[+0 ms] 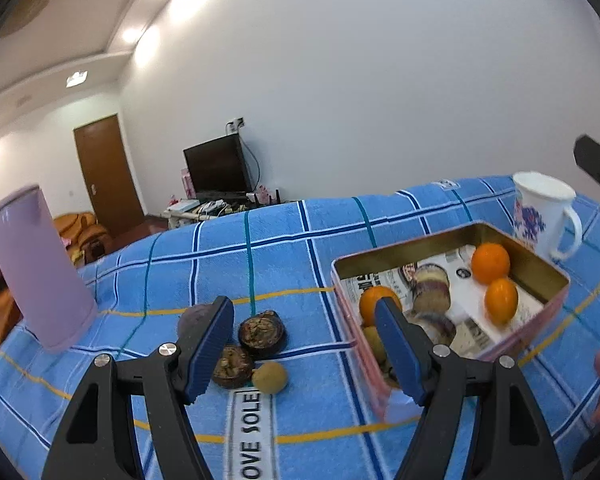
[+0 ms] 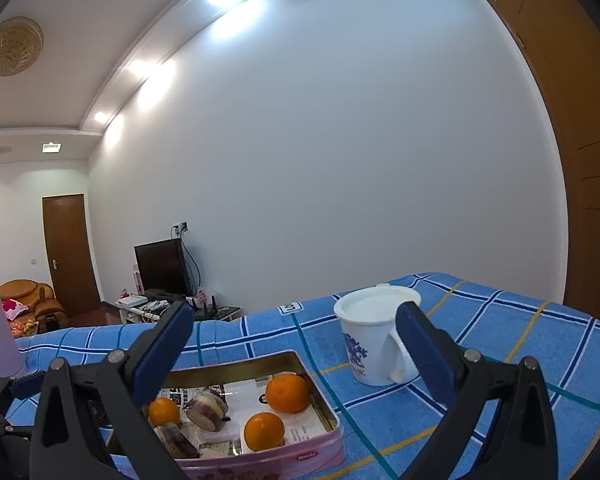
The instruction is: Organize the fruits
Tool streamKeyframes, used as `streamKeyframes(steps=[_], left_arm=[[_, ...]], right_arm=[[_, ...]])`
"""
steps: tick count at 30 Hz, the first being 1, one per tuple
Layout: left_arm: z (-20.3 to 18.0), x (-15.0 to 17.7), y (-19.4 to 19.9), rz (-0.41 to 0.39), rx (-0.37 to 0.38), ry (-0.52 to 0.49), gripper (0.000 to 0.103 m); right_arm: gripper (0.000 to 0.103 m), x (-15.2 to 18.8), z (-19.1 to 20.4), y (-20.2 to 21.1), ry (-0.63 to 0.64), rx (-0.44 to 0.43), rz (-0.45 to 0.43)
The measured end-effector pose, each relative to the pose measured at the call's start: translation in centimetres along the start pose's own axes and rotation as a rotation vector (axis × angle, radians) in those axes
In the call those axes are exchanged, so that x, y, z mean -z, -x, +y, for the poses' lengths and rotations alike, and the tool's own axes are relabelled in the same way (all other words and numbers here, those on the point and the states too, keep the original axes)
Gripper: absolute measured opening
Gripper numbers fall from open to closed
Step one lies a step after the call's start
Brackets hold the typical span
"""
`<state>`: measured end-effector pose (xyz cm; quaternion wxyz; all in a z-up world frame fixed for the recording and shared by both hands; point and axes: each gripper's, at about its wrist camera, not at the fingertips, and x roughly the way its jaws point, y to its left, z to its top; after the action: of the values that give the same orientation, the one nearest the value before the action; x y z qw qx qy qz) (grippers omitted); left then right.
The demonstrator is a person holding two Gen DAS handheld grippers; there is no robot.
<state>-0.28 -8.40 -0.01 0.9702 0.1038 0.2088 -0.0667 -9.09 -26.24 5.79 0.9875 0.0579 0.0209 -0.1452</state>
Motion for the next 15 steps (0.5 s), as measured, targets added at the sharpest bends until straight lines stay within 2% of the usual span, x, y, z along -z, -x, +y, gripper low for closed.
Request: streamKeyframes(steps=[3,7,12,15], left_arm=[[0.7,0.3,-0.1,0.007,0.009,-0.030,0.074],[2.4,0.6,-0.6,0.032,0.011,-0.018,0.074],[5.1,0.8,-1.4,0.050,-0.001,0.062,0.074],[6.5,1.0,-1.7,0.057,0.010,0.109,0.074]], right_arm=[[0.103,0.0,0.0,0.3,-0.005,0.012,0.002],[0.103,0.2,-0.3,0.7,-0.033,0.027,0.025],[0.103,0.7,-0.6,1.2,-0.093,0.049,0.081],[0.103,1.1,-0.1,1.4,-0.110,0.034,0.131]])
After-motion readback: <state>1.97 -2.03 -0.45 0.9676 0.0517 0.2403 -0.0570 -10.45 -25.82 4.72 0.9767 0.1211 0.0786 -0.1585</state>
